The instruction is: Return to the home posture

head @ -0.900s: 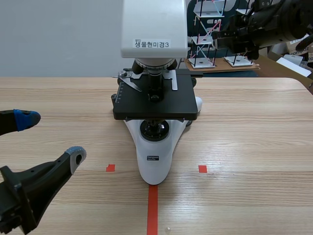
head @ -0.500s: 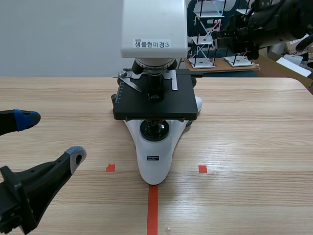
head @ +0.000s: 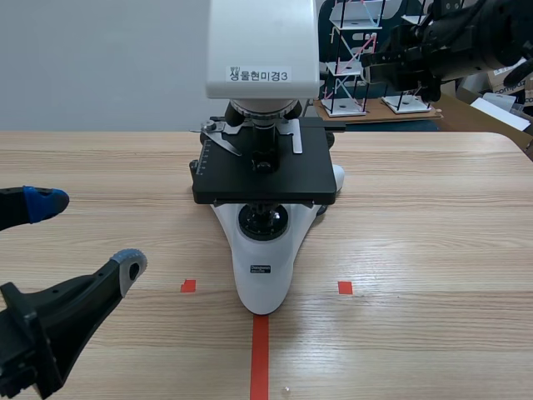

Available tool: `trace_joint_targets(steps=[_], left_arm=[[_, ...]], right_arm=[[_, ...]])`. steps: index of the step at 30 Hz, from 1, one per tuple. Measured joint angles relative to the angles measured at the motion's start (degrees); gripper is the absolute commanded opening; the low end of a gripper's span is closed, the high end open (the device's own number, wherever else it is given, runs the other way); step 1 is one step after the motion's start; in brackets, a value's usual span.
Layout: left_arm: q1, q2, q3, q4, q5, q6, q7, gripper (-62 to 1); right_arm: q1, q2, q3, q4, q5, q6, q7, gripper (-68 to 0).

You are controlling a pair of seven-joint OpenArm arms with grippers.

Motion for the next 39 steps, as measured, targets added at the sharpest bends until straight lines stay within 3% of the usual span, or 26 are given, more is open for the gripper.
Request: trace_joint_targets(steps=[35,37,39], left_arm=[[0.0,0.0,0.0,0.0,0.0,0.0,0.0,1.4],[0.0,0.0,0.0,0.0,0.0,0.0,0.0,1.4],[0.0,0.0,0.0,0.0,0.0,0.0,0.0,1.4]], right_arm=[[0.0,0.0,0.0,0.0,0.0,0.0,0.7,-65.1],[0.0,0.0,0.0,0.0,0.0,0.2,2.1,-61.4],[-0.5,0.0,0.0,0.0,0.0,2.5,5.4,-53.0]])
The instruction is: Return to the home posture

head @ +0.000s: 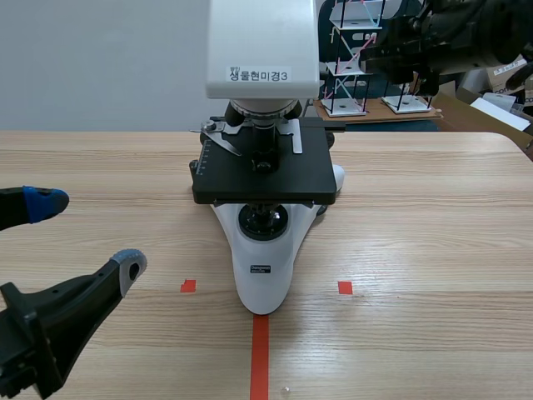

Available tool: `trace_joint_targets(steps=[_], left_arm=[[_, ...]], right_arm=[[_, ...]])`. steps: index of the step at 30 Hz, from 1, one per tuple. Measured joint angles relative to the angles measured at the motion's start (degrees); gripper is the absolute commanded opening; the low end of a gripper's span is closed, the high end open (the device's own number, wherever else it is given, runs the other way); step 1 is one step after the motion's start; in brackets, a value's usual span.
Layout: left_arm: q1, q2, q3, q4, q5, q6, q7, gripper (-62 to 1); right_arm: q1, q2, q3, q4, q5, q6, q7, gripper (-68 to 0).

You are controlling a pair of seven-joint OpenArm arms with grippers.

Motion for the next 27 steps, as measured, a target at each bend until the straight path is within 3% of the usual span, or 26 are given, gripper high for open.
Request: trace_joint_targets(steps=[4,11,15,19,25,27], left_arm=[[0.0,0.0,0.0,0.0,0.0,0.0,0.0,1.4],[0.0,0.0,0.0,0.0,0.0,0.0,0.0,1.4],[0.0,0.0,0.0,0.0,0.0,0.0,0.0,1.4],[0.0,0.0,0.0,0.0,0.0,0.0,0.0,1.4],[0.0,0.0,0.0,0.0,0.0,0.0,0.0,1.4],[0.0,0.0,0.0,0.0,0.0,0.0,0.0,1.4]], right_arm=[[-5.4,1.4,0.6,3.9,-4.2,3.3,8.8,-33.1],[-26.2,10.2,6.4,20.2,-17.3,3.7,22.0,-5.8],[-39.3,13.8,11.8,27.4,-21.6,3.7,29.4,-3.6],[-52.9,14.4,18.5,31.5,-25.4,3.3,37.6,-3.2],[-72.1,14.1,27.0,34.1,-32.3,3.5,58.1,-3.2],[-76.6,12.3,29.6,34.2,-34.4,3.5,64.3,-3.2]])
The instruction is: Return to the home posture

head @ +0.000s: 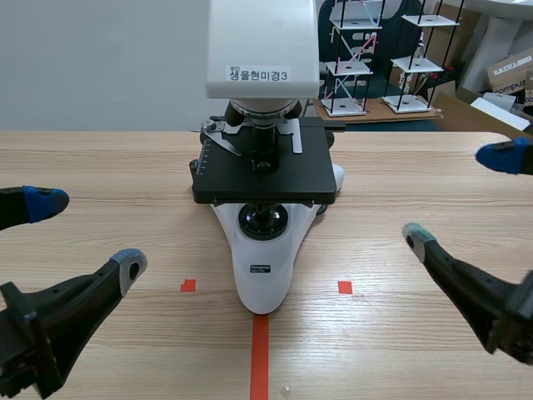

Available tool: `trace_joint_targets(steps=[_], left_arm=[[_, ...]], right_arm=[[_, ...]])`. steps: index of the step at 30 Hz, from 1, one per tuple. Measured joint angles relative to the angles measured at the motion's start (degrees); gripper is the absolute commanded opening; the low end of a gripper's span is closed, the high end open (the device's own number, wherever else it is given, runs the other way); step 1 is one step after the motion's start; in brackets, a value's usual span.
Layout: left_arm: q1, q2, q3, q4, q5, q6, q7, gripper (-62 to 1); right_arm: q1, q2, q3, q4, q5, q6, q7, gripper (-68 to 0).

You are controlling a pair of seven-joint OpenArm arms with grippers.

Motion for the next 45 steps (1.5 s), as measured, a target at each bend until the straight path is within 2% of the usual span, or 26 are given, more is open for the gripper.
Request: trace_joint_targets(steps=[3,5,7,8,14,45], left_arm=[[0.0,0.0,0.0,0.0,0.0,0.0,0.0,1.4],[0.0,0.0,0.0,0.0,0.0,0.0,0.0,1.4],[0.0,0.0,0.0,0.0,0.0,0.0,0.0,1.4],[0.0,0.0,0.0,0.0,0.0,0.0,0.0,1.4],[0.0,0.0,0.0,0.0,0.0,0.0,0.0,1.4],[0.0,0.0,0.0,0.0,0.0,0.8,0.0,1.4]], right_arm=[[-3.5,-3.8,3.9,0.0,-2.0,0.3,6.9,-3.2],[-3.8,-5.5,5.5,0.0,-3.3,1.5,7.8,-3.2],[-3.6,-6.3,6.5,0.0,-4.2,4.8,8.2,-3.3],[-3.5,-6.6,6.6,0.0,-4.2,5.2,8.5,-3.3],[-1.4,-7.3,6.6,0.0,-4.0,5.0,8.4,-3.3],[-1.4,-7.3,6.6,0.0,-4.0,4.9,8.4,-3.3]])
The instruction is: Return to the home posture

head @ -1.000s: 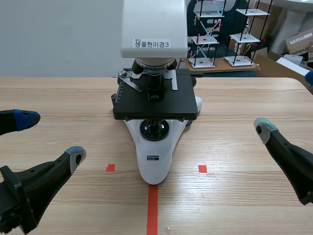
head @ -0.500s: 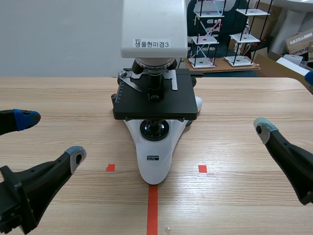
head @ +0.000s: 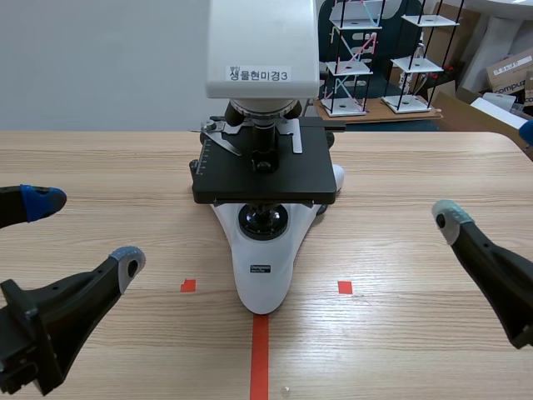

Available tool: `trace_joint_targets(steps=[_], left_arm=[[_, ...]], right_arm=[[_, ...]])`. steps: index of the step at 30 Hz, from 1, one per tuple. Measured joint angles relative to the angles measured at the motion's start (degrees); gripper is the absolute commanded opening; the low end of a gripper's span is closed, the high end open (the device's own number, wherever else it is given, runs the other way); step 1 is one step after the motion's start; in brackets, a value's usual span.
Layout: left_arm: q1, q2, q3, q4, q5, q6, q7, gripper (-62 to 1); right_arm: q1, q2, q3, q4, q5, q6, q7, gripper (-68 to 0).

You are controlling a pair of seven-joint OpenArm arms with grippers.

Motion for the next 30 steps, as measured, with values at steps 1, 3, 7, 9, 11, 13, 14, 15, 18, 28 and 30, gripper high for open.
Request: trace_joint_targets(steps=[1,3,7,9,11,13,14,15,18,28,30], left_arm=[[0.0,0.0,0.0,0.0,0.0,0.0,0.0,1.4],[0.0,0.0,0.0,0.0,0.0,0.0,0.0,1.4],[0.0,0.0,0.0,0.0,0.0,0.0,0.0,1.4],[0.0,0.0,0.0,0.0,0.0,0.0,0.0,1.4],[0.0,0.0,0.0,0.0,0.0,0.0,0.0,1.4],[0.0,0.0,0.0,0.0,0.0,0.0,0.0,1.4],[0.0,0.0,0.0,0.0,0.0,0.0,0.0,1.4],[0.0,0.0,0.0,0.0,0.0,0.0,0.0,1.4],[0.0,0.0,0.0,0.0,0.0,0.0,0.0,1.4],[0.0,0.0,0.0,0.0,0.0,0.0,0.0,1.4],[0.0,0.0,0.0,0.0,0.0,0.0,0.0,1.4]], right_arm=[[0.0,0.0,0.0,0.0,0.0,0.0,0.0,-3.3],[0.0,0.0,0.0,0.0,0.0,0.0,0.0,-3.3],[0.0,-0.6,0.0,0.0,0.0,0.0,0.0,-3.3],[0.0,-1.4,0.0,0.0,0.0,0.0,0.0,-3.3],[0.0,-1.8,-0.1,0.0,0.0,0.0,0.0,-3.3],[0.0,-2.1,-0.1,0.0,0.0,0.0,0.0,-3.3],[0.0,-2.1,-0.1,0.0,0.0,0.0,0.0,-3.3],[0.0,-2.1,-0.1,0.0,0.0,0.0,0.0,-3.3],[0.0,-2.1,-0.1,0.0,0.0,0.0,0.0,-3.3],[0.0,-2.1,-0.1,0.0,0.0,0.0,0.0,-3.3],[0.0,-2.1,-0.1,0.0,0.0,0.0,0.0,-3.3]])
